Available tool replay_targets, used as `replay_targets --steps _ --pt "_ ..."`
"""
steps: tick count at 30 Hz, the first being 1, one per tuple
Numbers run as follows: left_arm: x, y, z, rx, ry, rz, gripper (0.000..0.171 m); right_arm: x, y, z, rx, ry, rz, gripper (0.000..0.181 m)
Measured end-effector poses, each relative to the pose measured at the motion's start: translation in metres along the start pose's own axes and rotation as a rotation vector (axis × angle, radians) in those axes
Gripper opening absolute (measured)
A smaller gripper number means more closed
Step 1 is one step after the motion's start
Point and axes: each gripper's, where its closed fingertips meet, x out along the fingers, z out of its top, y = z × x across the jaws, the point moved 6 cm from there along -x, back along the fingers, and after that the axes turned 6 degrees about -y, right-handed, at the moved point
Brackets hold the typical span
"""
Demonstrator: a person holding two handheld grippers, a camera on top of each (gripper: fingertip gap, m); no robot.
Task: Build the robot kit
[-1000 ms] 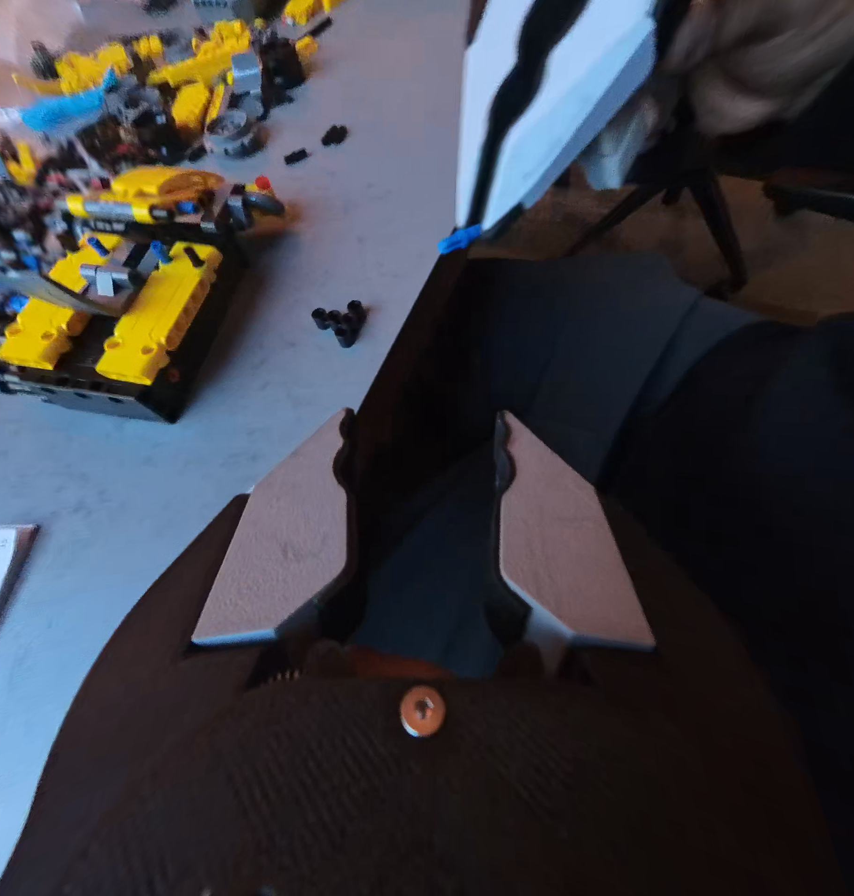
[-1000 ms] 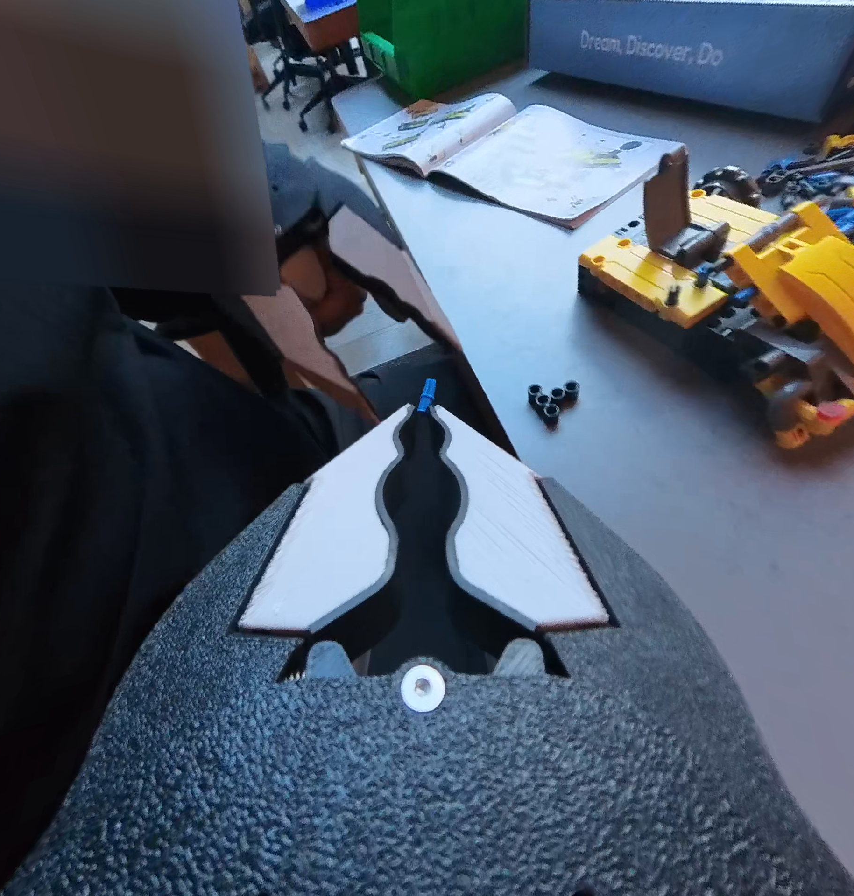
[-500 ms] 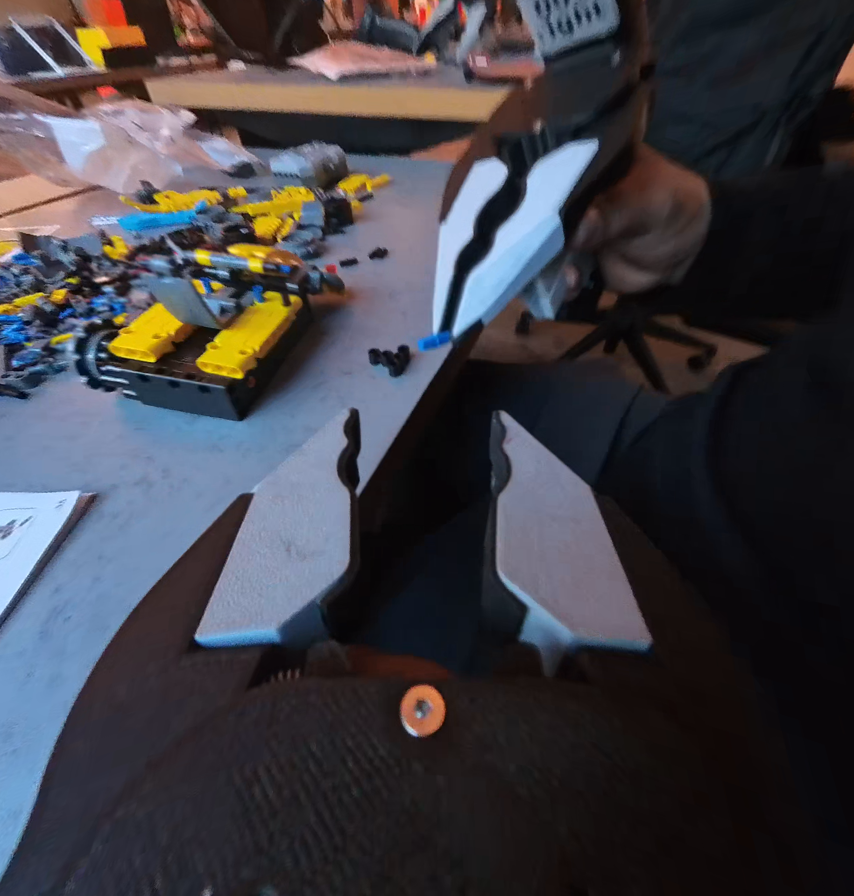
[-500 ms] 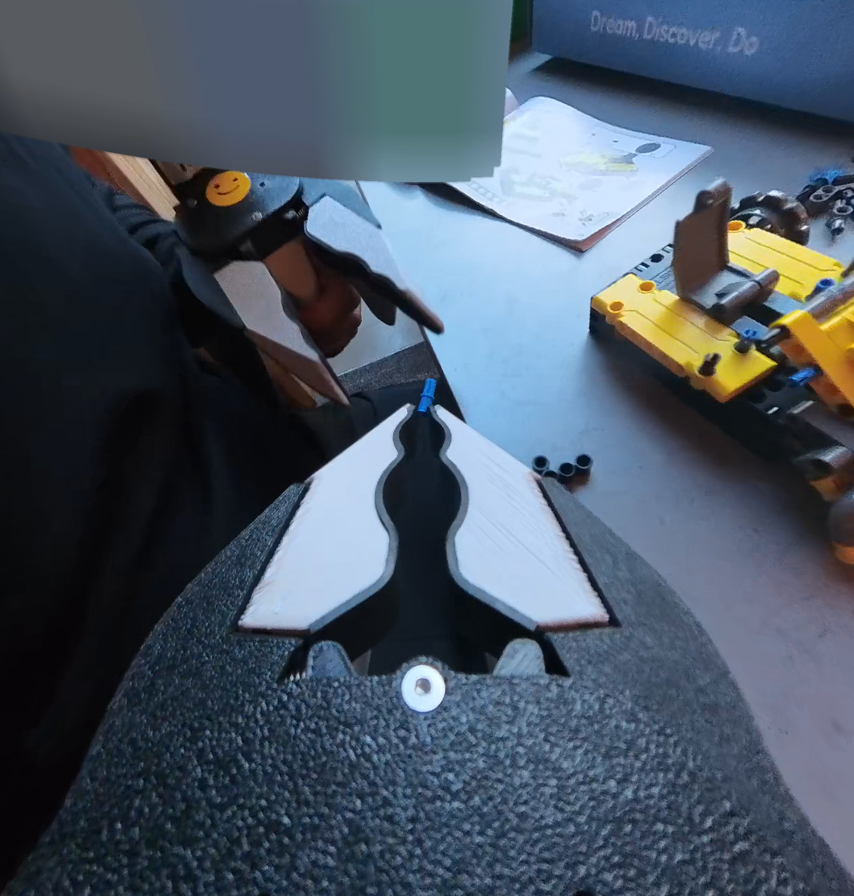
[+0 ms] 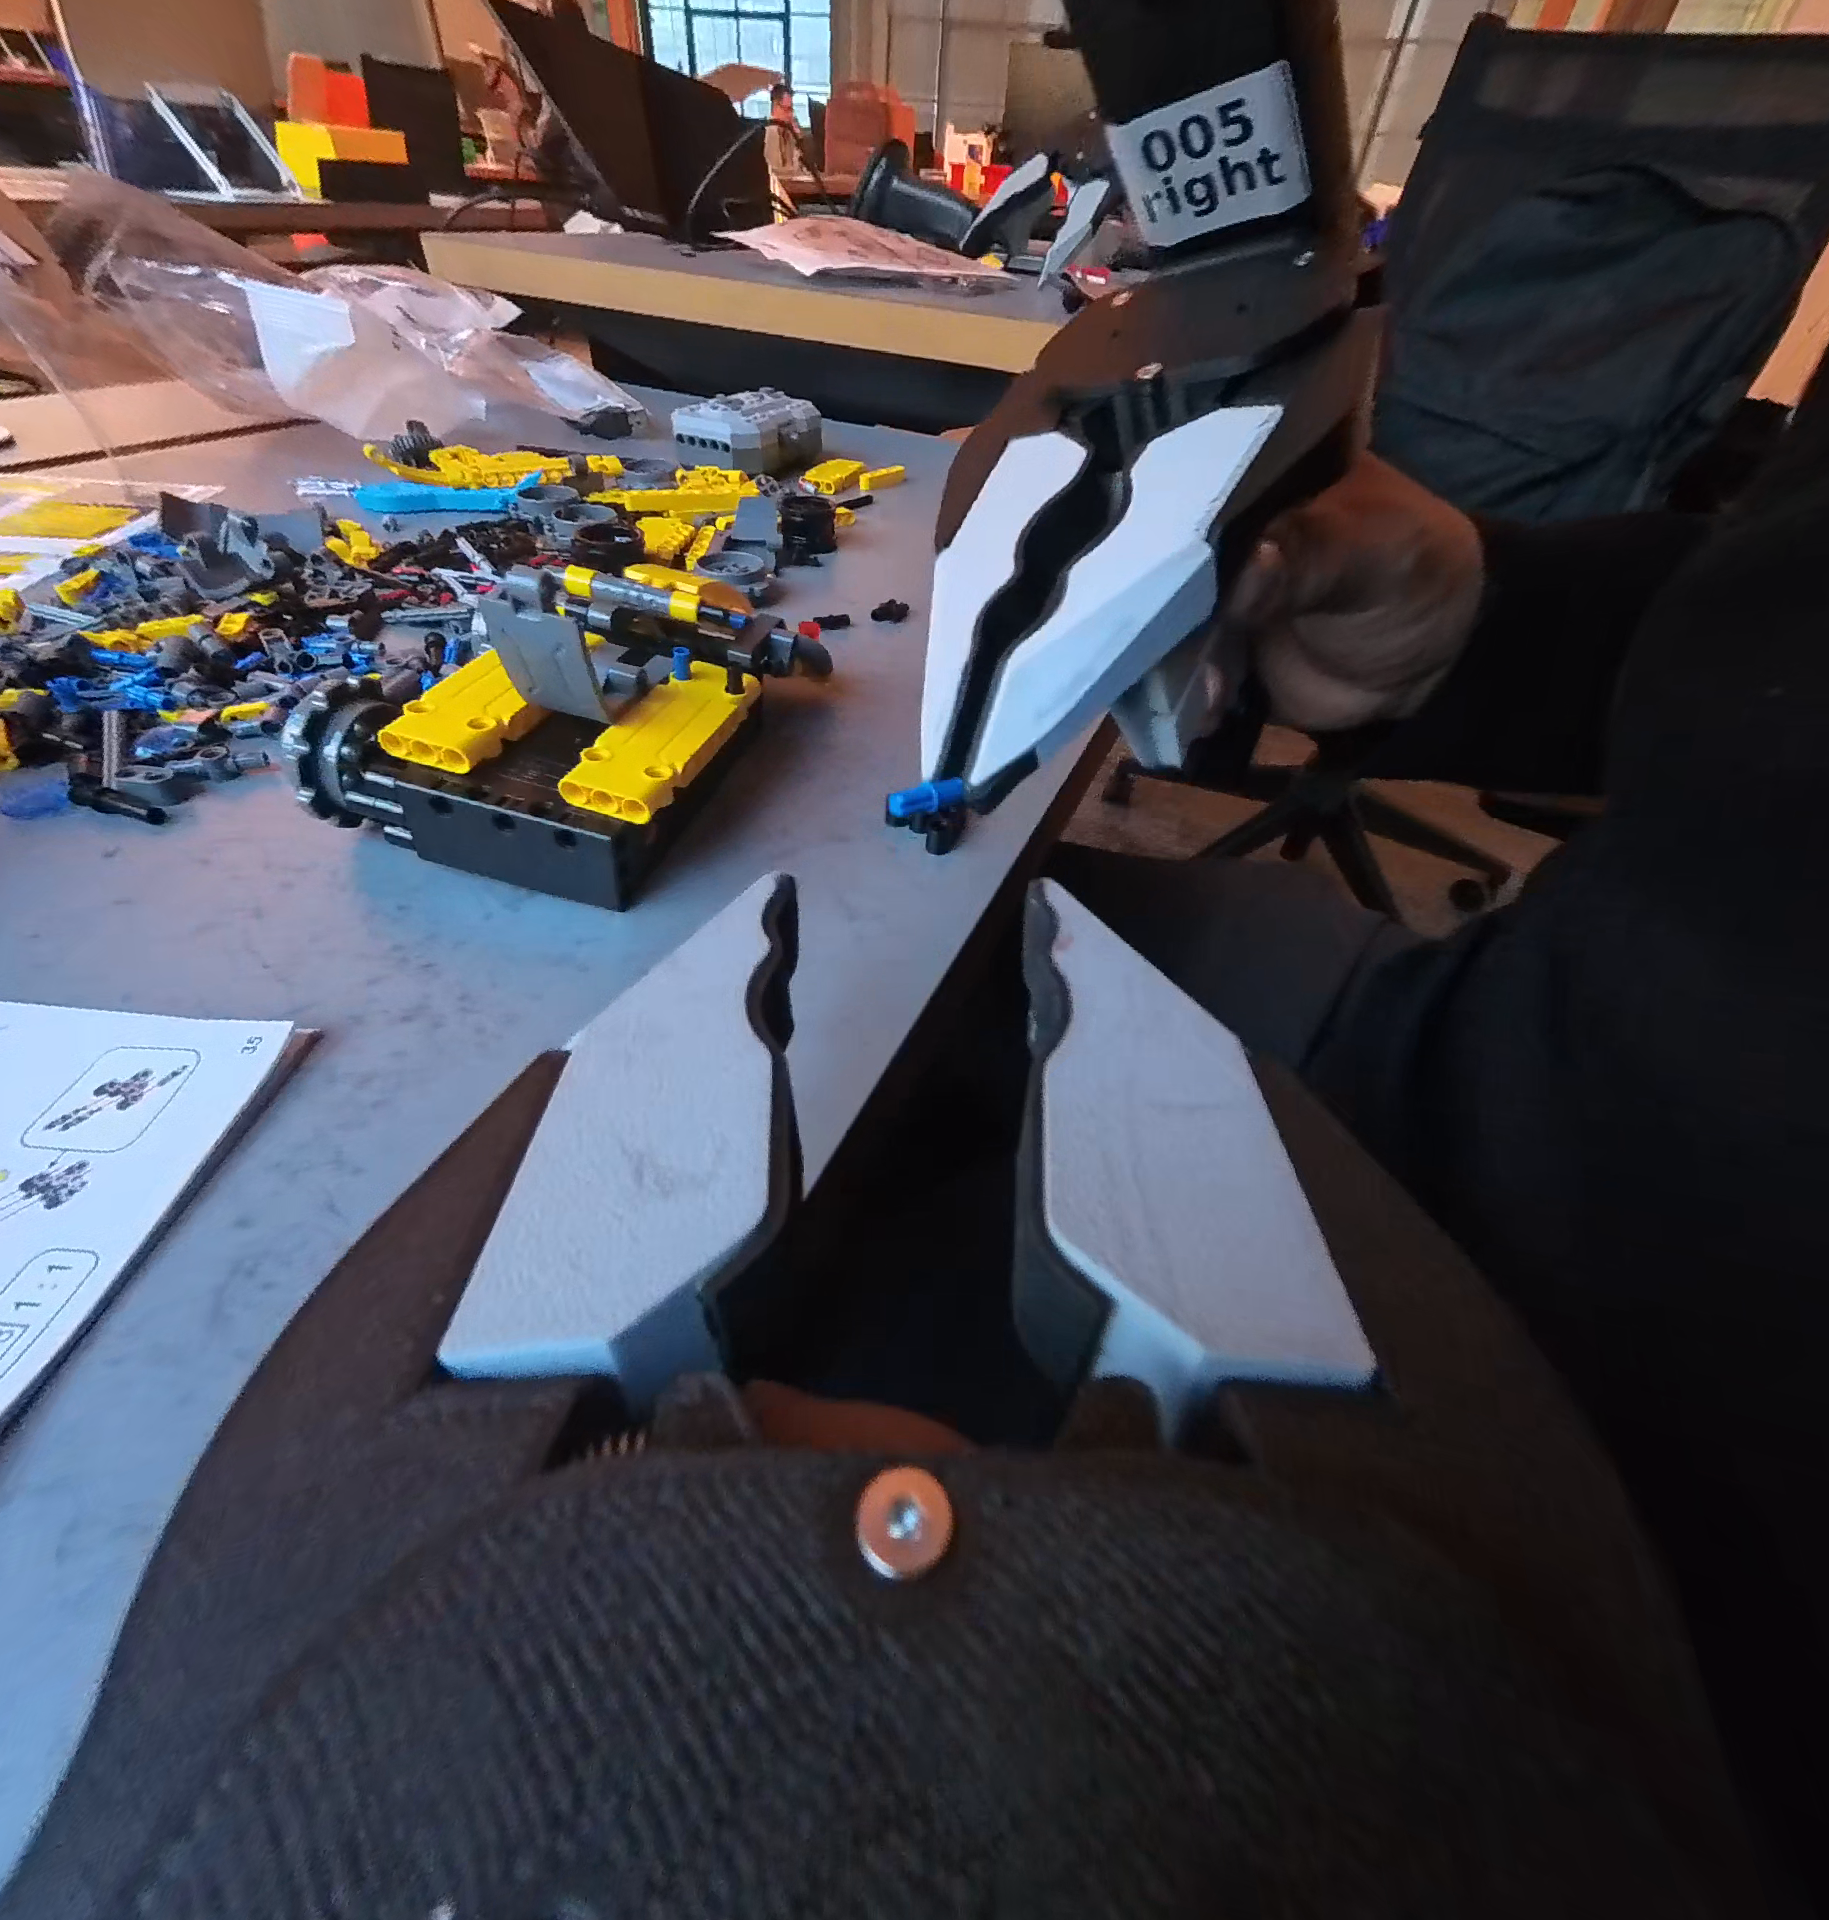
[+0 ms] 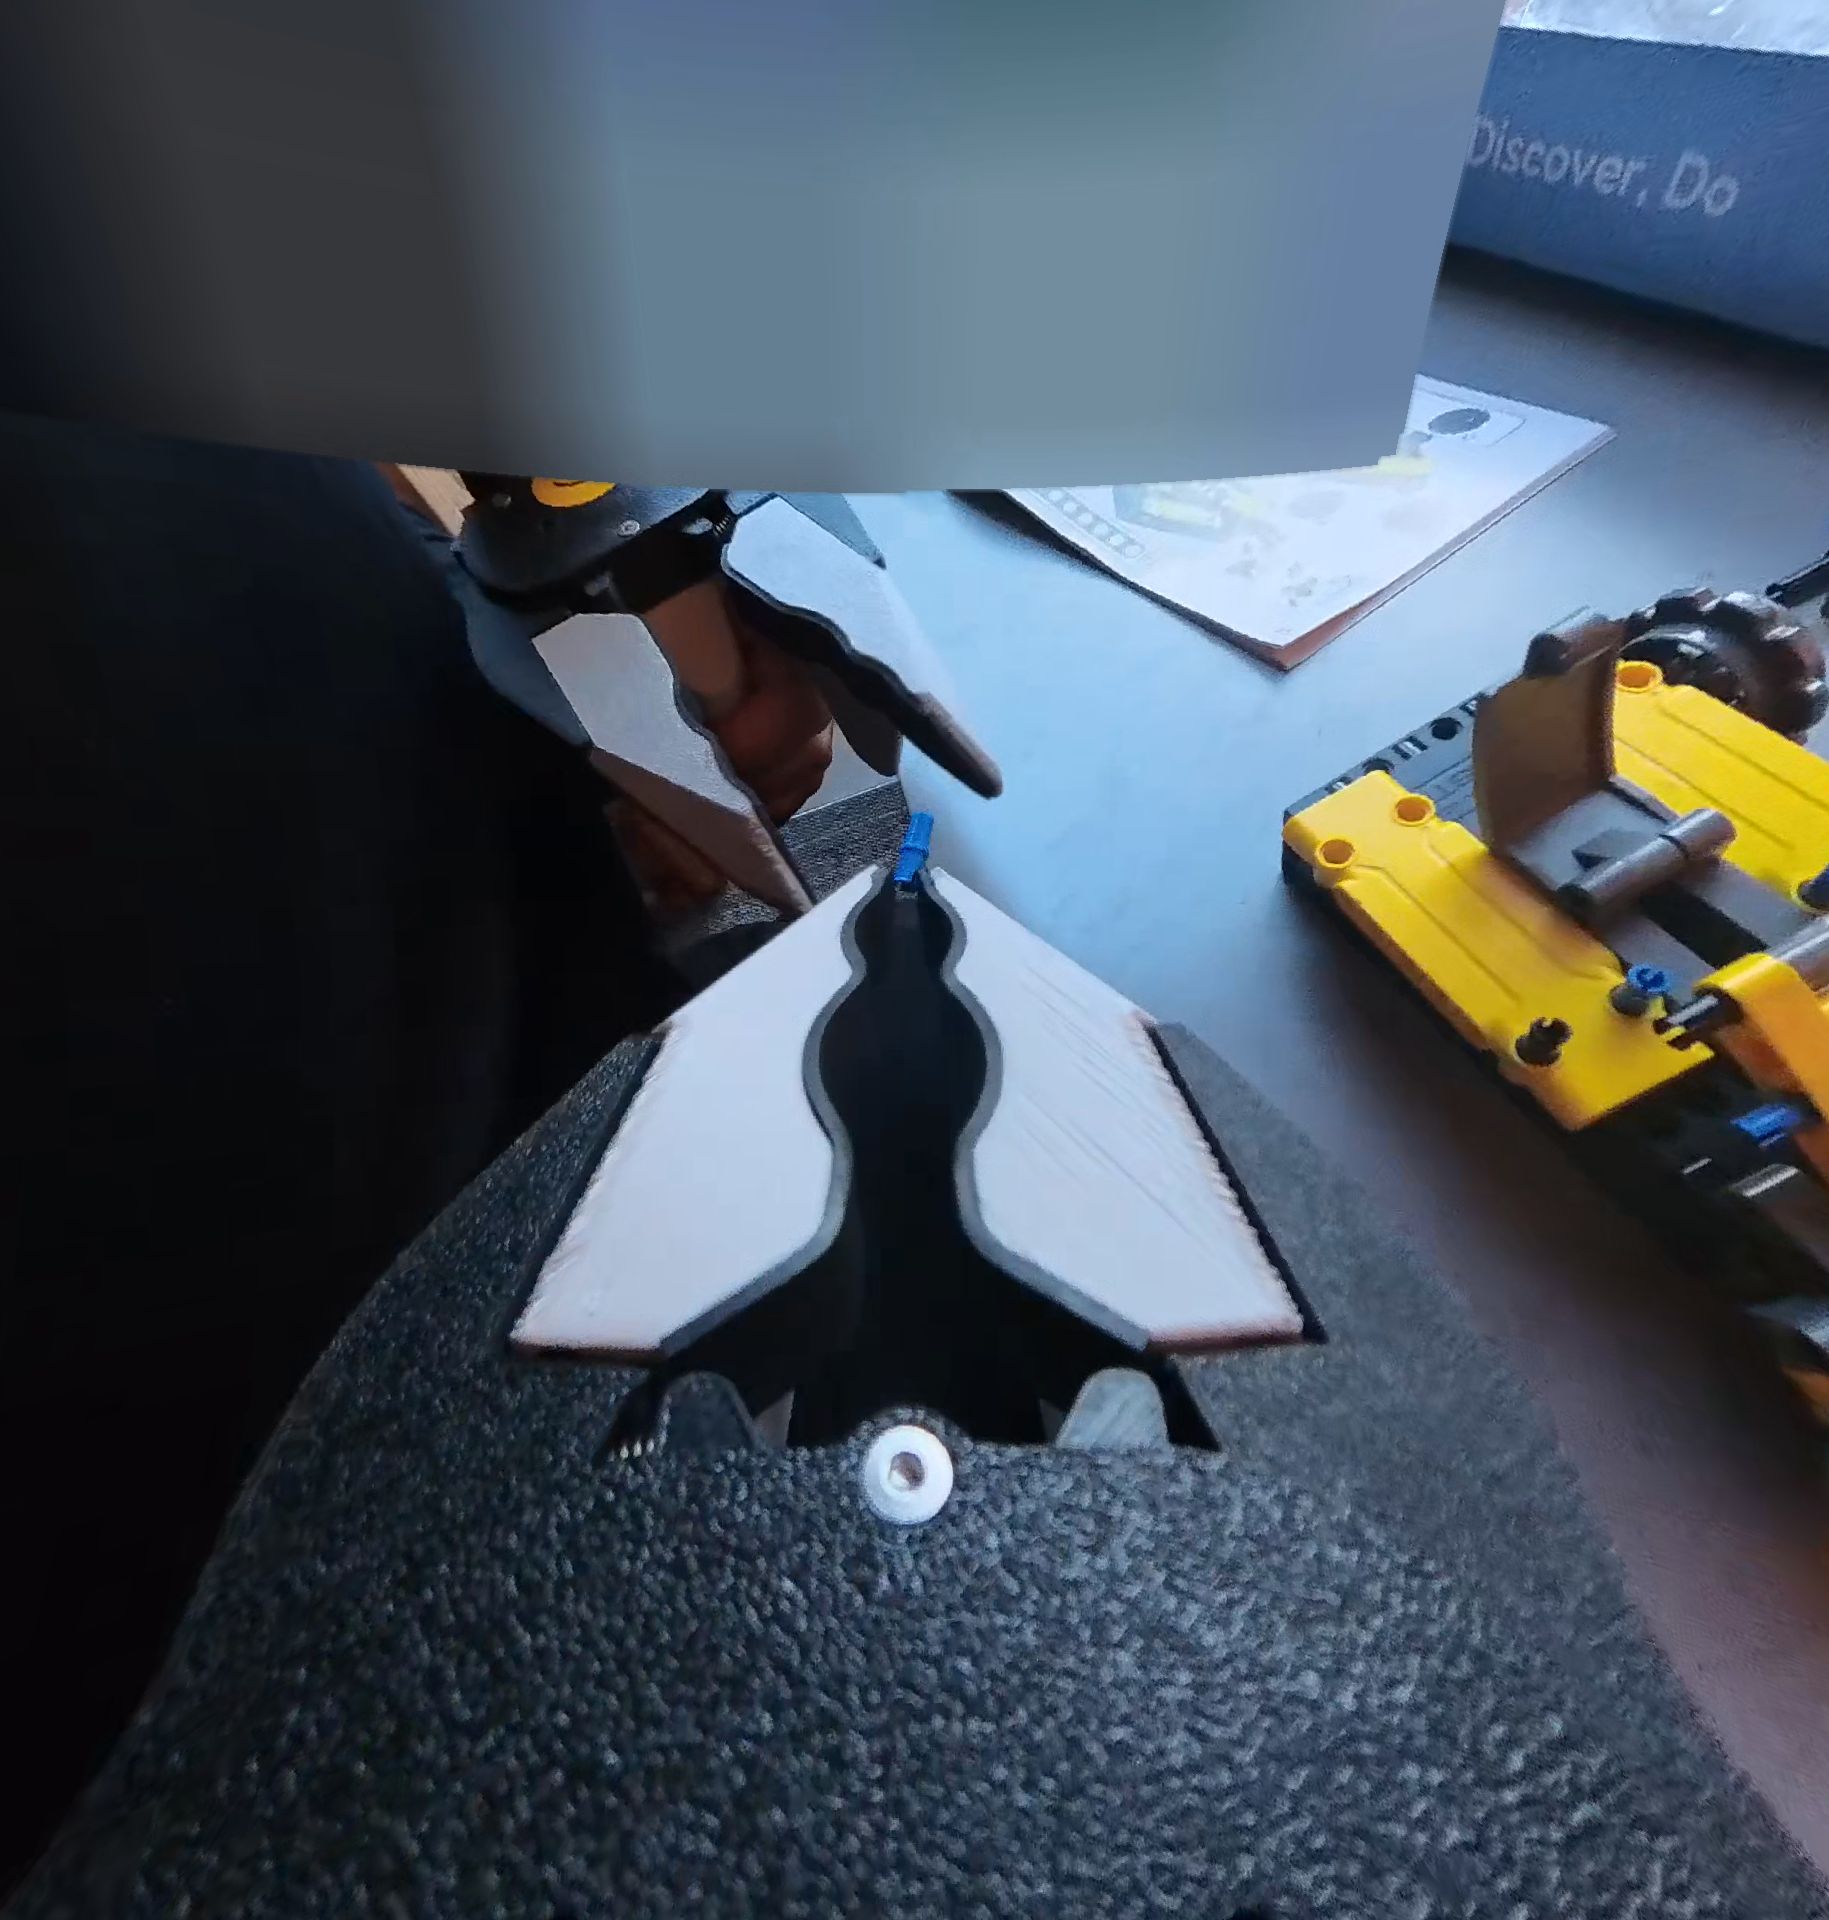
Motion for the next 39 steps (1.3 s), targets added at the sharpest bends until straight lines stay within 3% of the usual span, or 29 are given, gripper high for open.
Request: replay_targets --steps 12,15,18,22,24,26,32,34,39 --pt "0.003 -0.004 0.0 0.002 -0.004 -0.035 0.035 0.008 -0.001 -0.012 0.028 0.03 -0.005 0.005" --pt "0.003 -0.003 0.006 0.049 -0.018 -0.004 0.034 -0.001 -0.012 -0.016 -0.038 0.09 -0.133 0.005" --pt "0.003 0.005 0.016 0.036 -0.028 0.025 0.042 -0.043 -0.037 -0.021 -0.145 0.198 -0.387 0.004" --pt "0.01 0.033 0.023 0.057 0.073 0.153 0.071 -0.106 -0.069 -0.043 -0.14 0.343 -0.604 0.004" --pt "0.021 0.048 0.024 0.084 0.181 0.152 0.095 -0.121 -0.078 -0.048 -0.121 0.354 -0.609 0.004" --pt "0.038 0.06 0.026 0.034 0.265 0.079 0.103 -0.124 -0.086 -0.05 -0.129 0.366 -0.6 0.004" --pt "0.078 0.107 0.028 0.069 0.411 0.074 0.102 -0.124 -0.09 -0.05 -0.081 0.32 -0.556 0.019" --pt "0.083 0.11 0.021 0.062 0.485 0.032 0.109 -0.124 -0.083 -0.046 -0.108 0.298 -0.57 0.022" --pt "0.086 0.106 0.018 0.056 0.489 -0.029 0.105 -0.106 -0.064 -0.031 -0.193 0.227 -0.611 0.028"
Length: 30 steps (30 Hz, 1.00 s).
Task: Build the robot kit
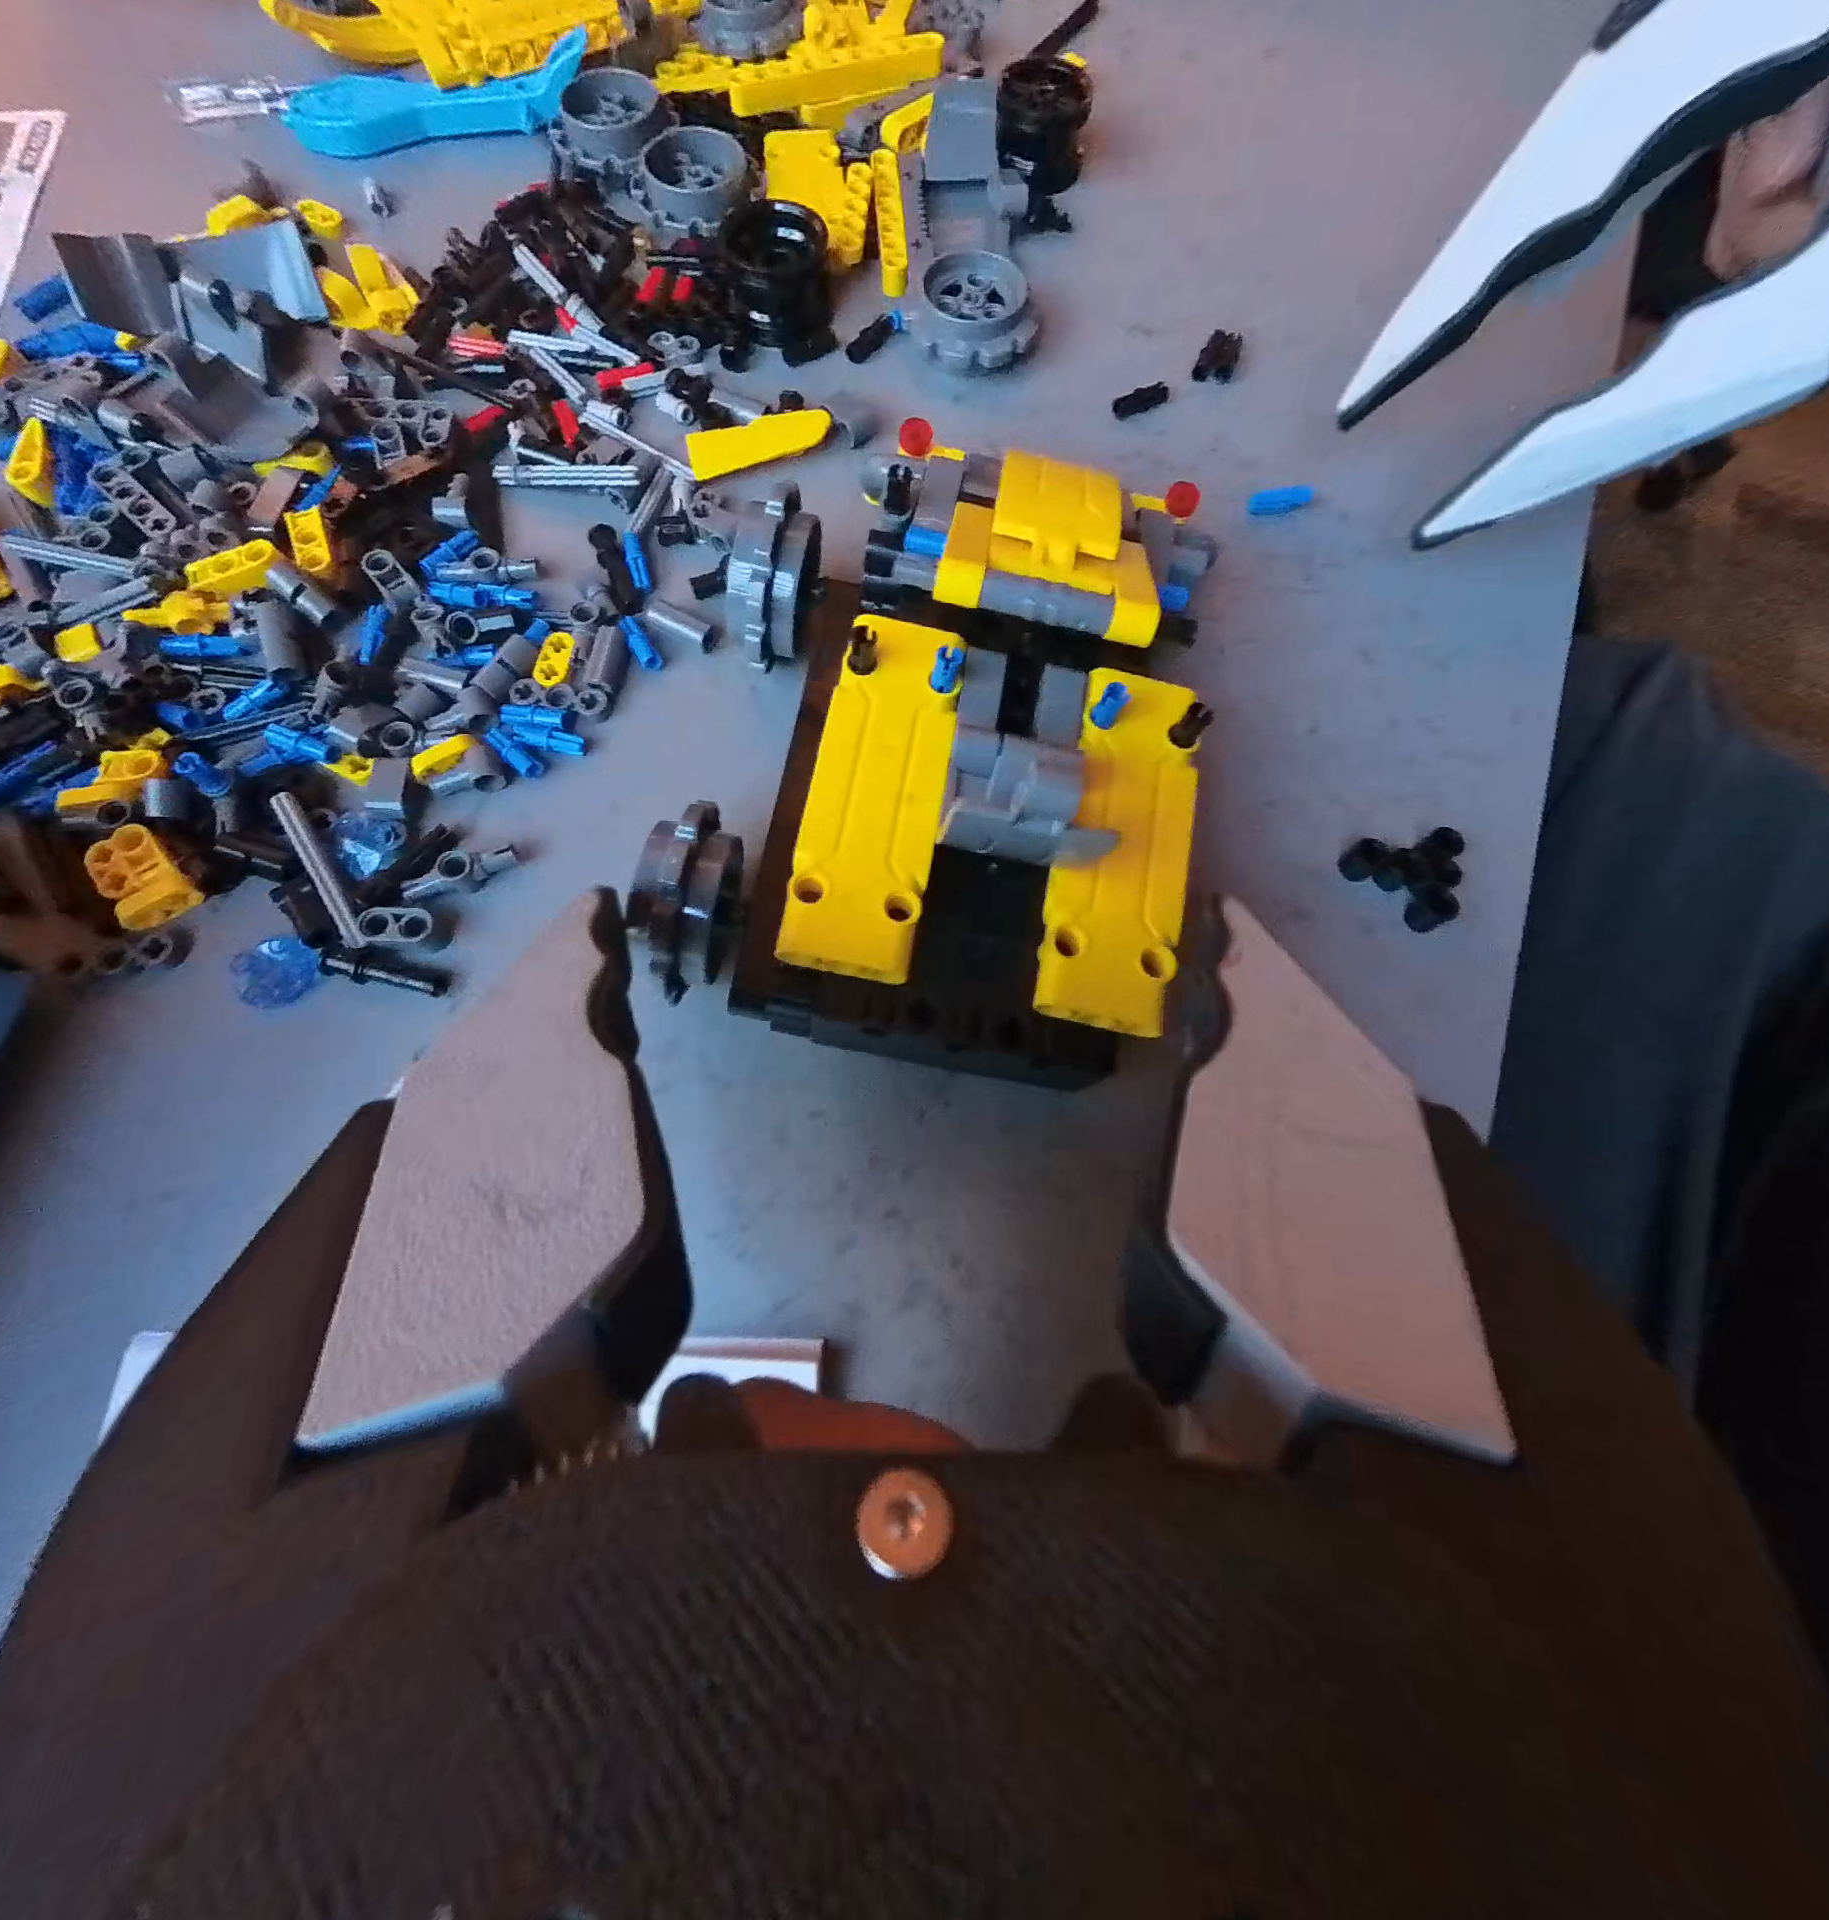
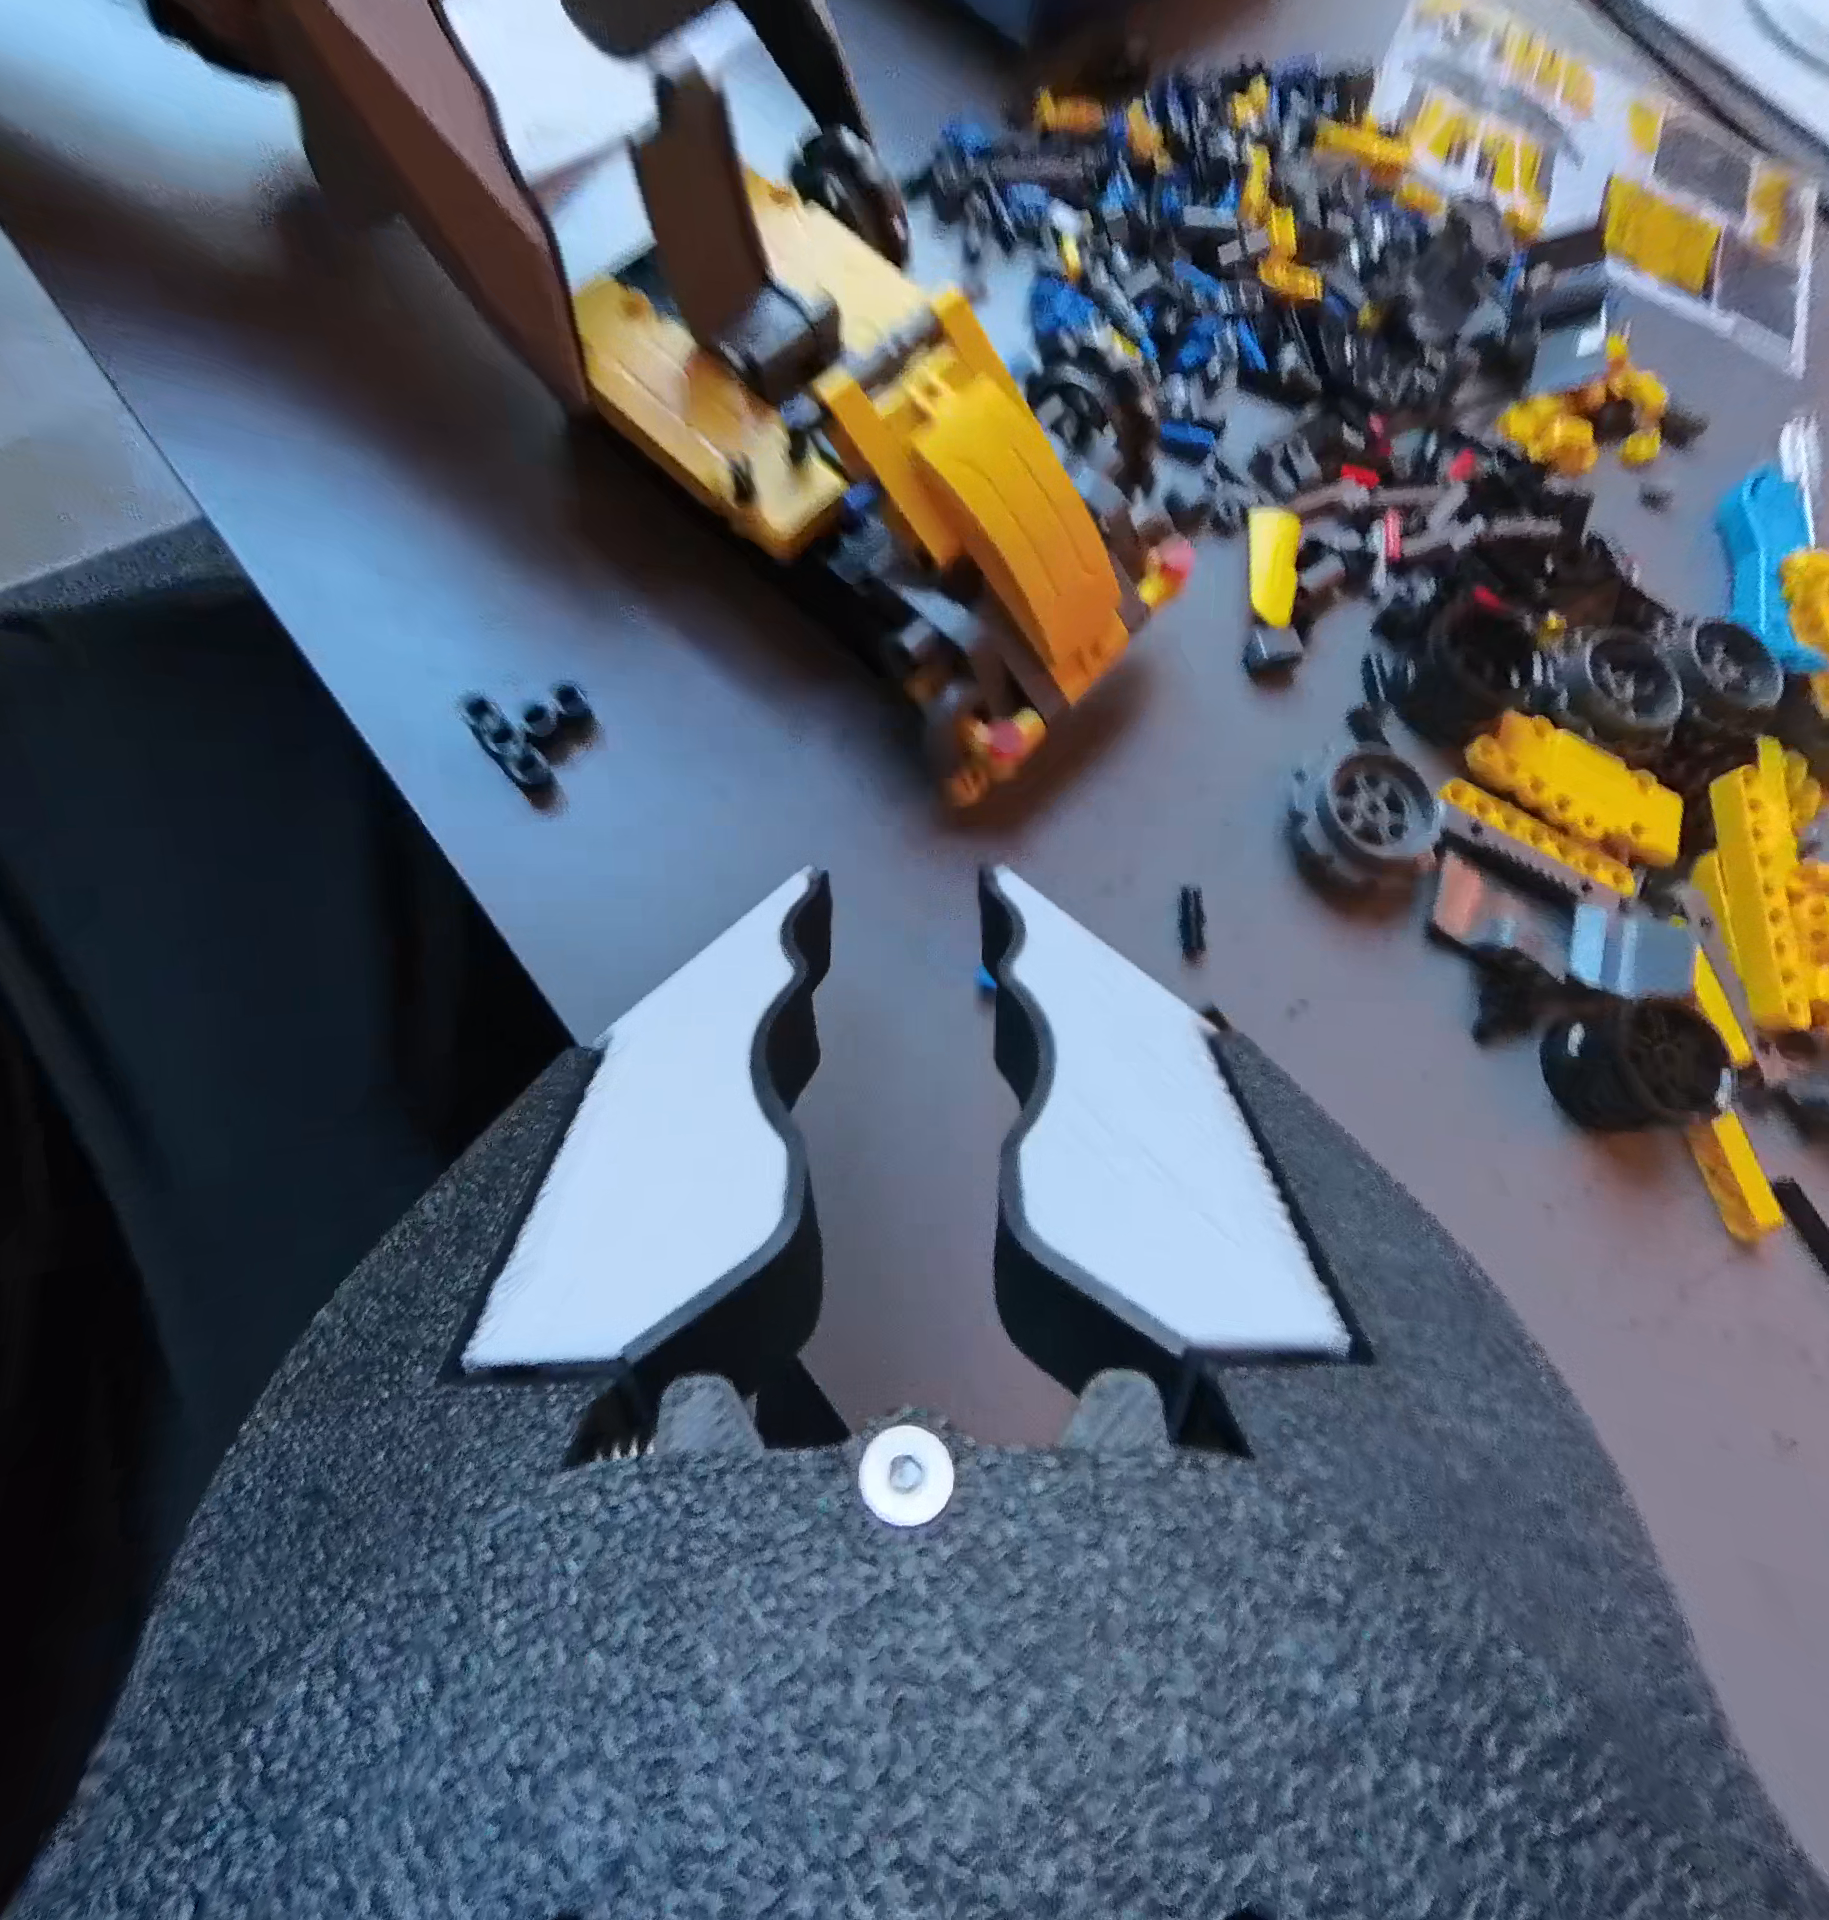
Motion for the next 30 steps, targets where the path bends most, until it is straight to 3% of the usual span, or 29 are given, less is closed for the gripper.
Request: replay_targets --steps 4,11,17,22,24,25,28,30 --pt "0.004 -0.005 -0.003 0.042 0.003 -0.007 0.118 0.023 0.009 0.016 -0.083 -0.02 -0.138 0.026" --pt "0.011 0.001 -0.01 0.056 0.037 0.023 0.112 0.049 0.015 0.027 -0.289 0.013 -0.26 0.026" --pt "0.012 0.002 -0.01 0.037 0.038 0.044 0.112 0.046 0.01 0.028 -0.25 -0.064 -0.323 0.0" --pt "0.012 0.002 -0.01 0.033 0.039 0.041 0.112 0.04 0.0 0.03 -0.133 -0.092 -0.339 0.0" --pt "0.012 0.002 -0.011 0.03 0.039 0.041 0.112 0.041 0.006 0.029 -0.137 -0.077 -0.305 0.036" --pt "0.011 0.002 -0.011 0.029 0.039 0.042 0.112 0.044 0.01 0.025 -0.156 -0.037 -0.292 0.04" --pt "0.011 0.002 -0.011 0.027 0.04 0.044 0.112 0.051 0.012 0.018 -0.275 0.051 -0.366 0.032" --pt "0.011 0.001 -0.011 0.022 0.041 0.047 0.112 0.052 0.013 0.022 -0.304 0.029 -0.385 0.026"
